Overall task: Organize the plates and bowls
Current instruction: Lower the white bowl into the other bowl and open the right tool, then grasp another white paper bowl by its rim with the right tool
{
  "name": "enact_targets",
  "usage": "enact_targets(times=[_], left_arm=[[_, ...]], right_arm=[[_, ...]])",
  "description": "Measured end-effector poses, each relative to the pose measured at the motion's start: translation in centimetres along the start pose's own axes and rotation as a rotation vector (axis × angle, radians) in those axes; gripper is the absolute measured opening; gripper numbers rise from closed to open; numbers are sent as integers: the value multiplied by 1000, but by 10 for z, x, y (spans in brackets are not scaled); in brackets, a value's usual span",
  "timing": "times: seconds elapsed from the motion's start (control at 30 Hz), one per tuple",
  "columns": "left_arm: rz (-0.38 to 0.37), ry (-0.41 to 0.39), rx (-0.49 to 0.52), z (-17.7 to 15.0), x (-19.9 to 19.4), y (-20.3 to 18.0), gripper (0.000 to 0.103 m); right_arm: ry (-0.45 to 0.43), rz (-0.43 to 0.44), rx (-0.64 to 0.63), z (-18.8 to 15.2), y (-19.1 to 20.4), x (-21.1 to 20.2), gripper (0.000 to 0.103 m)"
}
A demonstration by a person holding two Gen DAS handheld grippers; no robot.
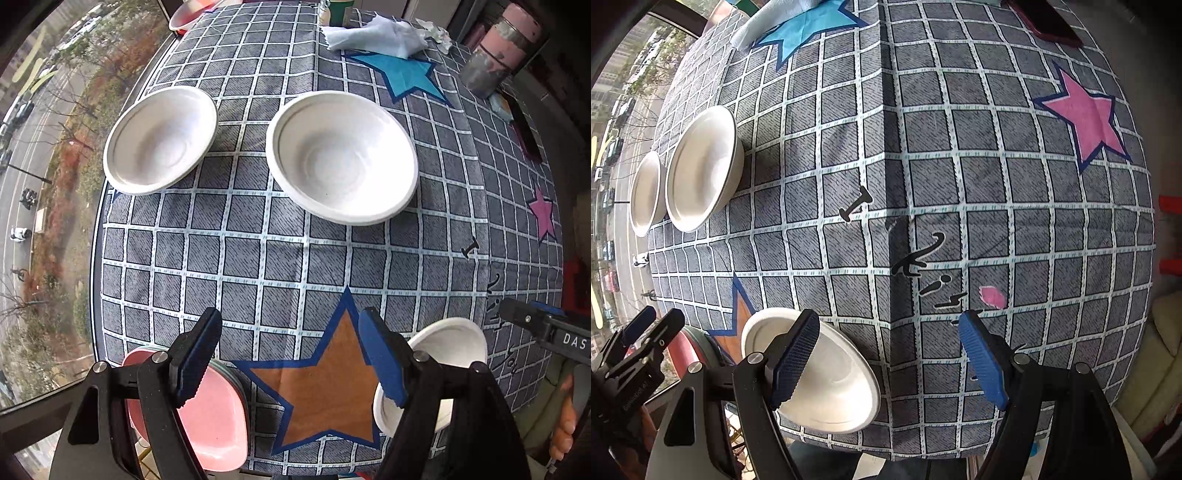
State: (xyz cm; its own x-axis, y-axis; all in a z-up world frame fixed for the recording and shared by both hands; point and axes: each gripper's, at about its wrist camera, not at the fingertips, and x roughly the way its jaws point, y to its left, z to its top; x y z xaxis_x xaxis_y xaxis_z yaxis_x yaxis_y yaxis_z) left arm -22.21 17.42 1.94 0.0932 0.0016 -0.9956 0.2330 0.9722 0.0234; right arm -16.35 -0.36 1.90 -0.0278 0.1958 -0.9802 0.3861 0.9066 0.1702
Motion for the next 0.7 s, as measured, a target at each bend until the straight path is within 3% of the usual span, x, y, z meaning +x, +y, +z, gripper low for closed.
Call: enact_targets(times=[0.1,0.27,0.57,0.7], left_arm=[[4,-14,-49,11,-4,30,80],[38,-37,-78,39,15,47,80],[166,-103,104,91,41,29,80],[169,-97,173,107,57,23,80]], right_arm=[[-17,-13,-45,21,13,-11,79],[-42,-19,-116,67,34,-25,79],[-24,11,-170,129,74,-17,79],[-5,25,-187,138,81,-9,79]])
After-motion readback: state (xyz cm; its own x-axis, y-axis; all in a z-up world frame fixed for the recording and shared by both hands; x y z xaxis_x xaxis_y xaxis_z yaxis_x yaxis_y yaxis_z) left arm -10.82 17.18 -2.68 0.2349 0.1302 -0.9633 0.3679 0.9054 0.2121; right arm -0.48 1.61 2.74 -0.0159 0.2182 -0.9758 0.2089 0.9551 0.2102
